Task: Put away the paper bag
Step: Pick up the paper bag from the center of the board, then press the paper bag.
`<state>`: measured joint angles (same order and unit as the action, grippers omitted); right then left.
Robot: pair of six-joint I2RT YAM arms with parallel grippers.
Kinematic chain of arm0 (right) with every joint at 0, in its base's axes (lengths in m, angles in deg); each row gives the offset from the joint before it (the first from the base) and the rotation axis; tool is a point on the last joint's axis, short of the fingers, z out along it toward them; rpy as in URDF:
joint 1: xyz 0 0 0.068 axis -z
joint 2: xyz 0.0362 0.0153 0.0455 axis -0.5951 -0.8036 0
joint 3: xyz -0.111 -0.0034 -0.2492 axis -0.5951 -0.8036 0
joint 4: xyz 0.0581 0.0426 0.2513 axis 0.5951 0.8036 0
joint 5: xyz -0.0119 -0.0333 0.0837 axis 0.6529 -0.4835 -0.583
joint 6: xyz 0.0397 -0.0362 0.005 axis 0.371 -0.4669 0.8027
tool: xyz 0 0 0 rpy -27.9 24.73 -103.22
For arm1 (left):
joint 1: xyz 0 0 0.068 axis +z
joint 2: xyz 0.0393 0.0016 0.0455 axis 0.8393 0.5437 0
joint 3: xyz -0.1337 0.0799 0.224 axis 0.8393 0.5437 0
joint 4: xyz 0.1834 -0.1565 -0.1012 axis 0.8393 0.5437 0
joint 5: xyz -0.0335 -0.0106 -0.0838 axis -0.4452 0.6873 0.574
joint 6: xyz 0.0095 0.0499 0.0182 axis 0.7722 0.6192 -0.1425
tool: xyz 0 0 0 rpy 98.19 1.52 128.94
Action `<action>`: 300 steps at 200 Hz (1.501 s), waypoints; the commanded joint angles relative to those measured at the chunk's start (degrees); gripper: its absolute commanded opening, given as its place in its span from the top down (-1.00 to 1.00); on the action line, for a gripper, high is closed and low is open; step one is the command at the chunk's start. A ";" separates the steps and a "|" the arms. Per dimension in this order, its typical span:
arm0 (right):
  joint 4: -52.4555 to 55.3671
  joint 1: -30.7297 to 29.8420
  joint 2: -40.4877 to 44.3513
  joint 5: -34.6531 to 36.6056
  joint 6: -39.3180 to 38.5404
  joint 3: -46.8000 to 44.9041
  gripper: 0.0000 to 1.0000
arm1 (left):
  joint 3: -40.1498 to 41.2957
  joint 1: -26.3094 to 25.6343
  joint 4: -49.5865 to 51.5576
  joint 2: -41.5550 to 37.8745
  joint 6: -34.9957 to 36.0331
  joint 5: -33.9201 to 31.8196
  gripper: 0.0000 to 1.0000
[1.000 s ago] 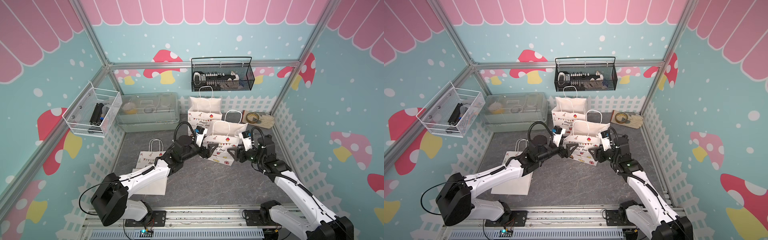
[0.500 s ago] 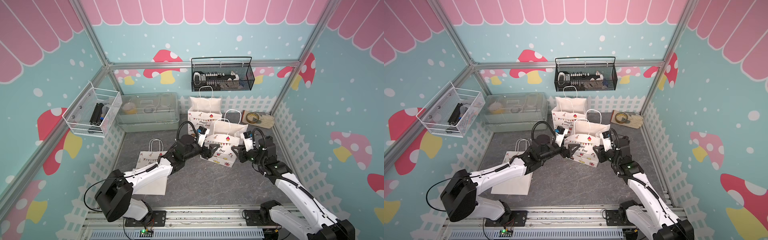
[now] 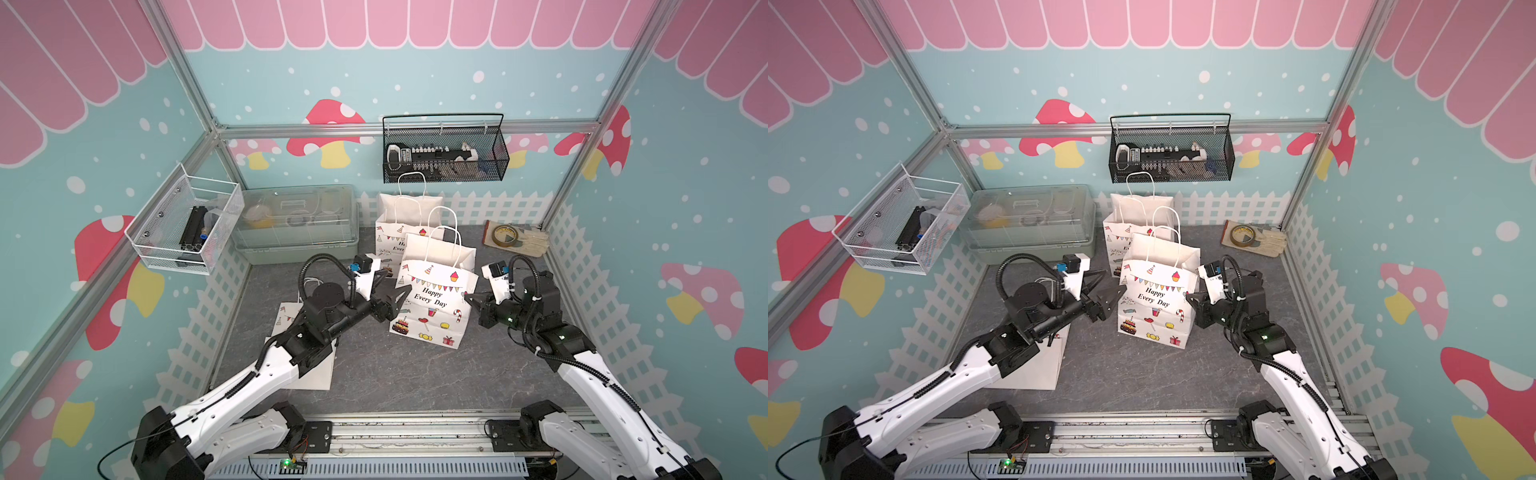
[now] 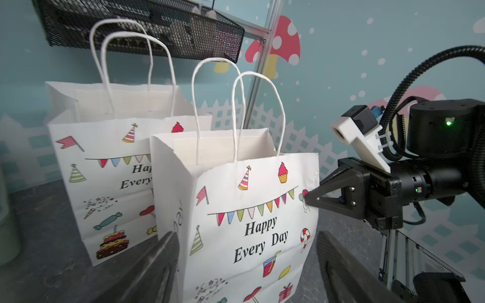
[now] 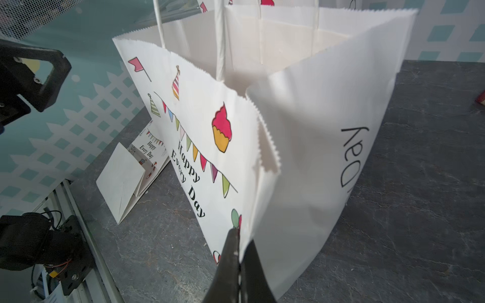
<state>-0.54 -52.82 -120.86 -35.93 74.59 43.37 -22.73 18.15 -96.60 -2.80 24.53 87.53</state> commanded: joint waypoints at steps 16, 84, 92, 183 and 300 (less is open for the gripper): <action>5.56 -0.36 2.55 -4.33 0.32 3.65 1.00 | 3.65 3.57 7.21 -6.50 -1.59 1.49 -0.65; 9.85 -0.40 4.36 -12.33 1.44 9.96 1.00 | 6.17 8.14 9.92 -9.21 -3.70 13.31 -0.65; 10.20 -0.41 3.88 -14.71 1.77 11.14 1.00 | 6.02 8.60 9.72 -8.90 -4.05 15.40 -0.65; 6.72 -0.41 1.15 -30.32 6.64 17.89 1.00 | 9.41 9.47 -2.56 -5.43 -10.88 25.21 -0.71; 0.95 -0.40 2.39 -30.63 12.09 16.91 1.00 | 7.44 7.48 -14.85 -5.01 -21.30 38.08 -0.27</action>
<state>3.30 -52.82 -119.64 -66.44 85.54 59.78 -13.57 26.57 -109.69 -6.73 4.38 122.48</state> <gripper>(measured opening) 0.047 0.676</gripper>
